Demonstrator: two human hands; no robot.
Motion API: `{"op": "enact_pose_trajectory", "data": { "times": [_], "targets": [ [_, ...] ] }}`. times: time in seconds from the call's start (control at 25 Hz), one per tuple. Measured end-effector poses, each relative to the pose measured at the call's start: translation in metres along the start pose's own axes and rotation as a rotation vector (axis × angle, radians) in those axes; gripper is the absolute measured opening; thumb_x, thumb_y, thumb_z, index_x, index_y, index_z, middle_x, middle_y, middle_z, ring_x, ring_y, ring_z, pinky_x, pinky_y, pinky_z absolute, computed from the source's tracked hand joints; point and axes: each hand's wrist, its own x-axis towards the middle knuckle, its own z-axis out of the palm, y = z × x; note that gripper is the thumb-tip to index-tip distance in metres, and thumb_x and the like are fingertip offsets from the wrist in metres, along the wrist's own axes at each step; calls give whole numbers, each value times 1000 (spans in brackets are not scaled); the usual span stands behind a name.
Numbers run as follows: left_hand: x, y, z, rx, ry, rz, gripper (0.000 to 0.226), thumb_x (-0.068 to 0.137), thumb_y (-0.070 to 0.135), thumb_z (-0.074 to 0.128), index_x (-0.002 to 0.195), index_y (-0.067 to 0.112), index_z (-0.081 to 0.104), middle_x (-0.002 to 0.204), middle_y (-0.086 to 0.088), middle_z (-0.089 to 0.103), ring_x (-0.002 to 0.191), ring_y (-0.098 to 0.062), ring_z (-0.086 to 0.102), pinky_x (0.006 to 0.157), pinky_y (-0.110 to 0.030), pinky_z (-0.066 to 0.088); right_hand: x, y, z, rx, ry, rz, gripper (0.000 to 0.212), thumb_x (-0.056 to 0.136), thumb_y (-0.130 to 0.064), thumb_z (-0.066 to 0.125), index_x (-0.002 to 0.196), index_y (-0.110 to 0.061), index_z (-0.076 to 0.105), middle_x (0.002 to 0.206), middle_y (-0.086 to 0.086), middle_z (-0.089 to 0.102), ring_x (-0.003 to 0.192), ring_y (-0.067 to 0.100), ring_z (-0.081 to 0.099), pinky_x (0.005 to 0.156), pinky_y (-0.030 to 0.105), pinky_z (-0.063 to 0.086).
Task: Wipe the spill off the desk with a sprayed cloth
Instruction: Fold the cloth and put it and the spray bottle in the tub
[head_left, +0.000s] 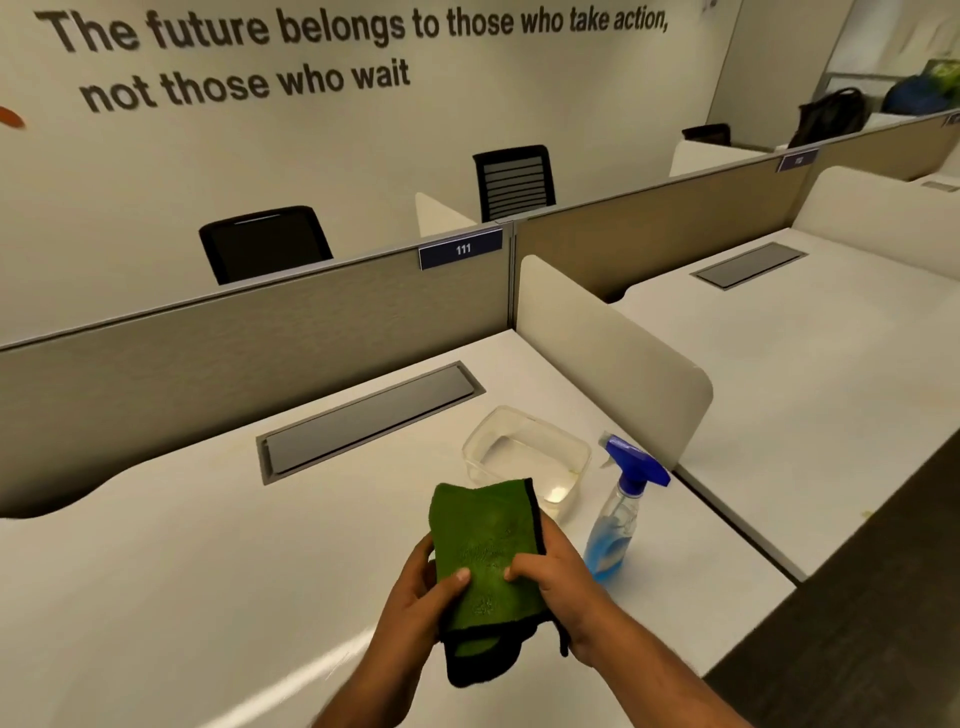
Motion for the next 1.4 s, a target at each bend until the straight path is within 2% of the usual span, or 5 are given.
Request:
{"op": "enact_pose_trajectory", "data": {
  "times": [0.24,0.64,0.8,1.04,1.4],
  "targets": [
    [94,59,14,194,90,87,75,66,8,74,137,31,65,127,-5,75,110,-30,76,84,-45,66,76,-24,3,157,252,-23,73,93,-5,72,152,-35,43,131,-6,64,118,21,63,96,42,60],
    [258,54,38,838,136,100,57,86,5,78,139,20,64,139,-3,66,120,-23,64,104,-34,53,214,-6,-10,390,520,150,64,101,-6,62,157,-27,40,145,6,59,127,29,62,113,45,50],
    [278,45,36,917,225,155,43,82,-5,76,120,15,75,142,-7,63,113,-24,63,100,-35,53,230,8,-8,79,377,154,47,94,-19,71,139,-25,58,136,7,64,116,23,66,107,37,54],
    [229,29,45,684,372,303,31,90,5,74,113,26,74,124,5,66,116,-11,61,106,-36,52,159,6,3,-379,204,-127,73,95,-23,75,159,-32,39,175,-6,11,158,18,30,124,31,37],
    [103,-59,56,706,231,349,39,87,2,73,107,36,72,120,20,66,120,-11,63,92,-26,50,54,87,-61,-577,-127,-57,53,95,-25,71,130,-57,48,144,-34,45,128,-16,47,119,18,39]
  ]
}}
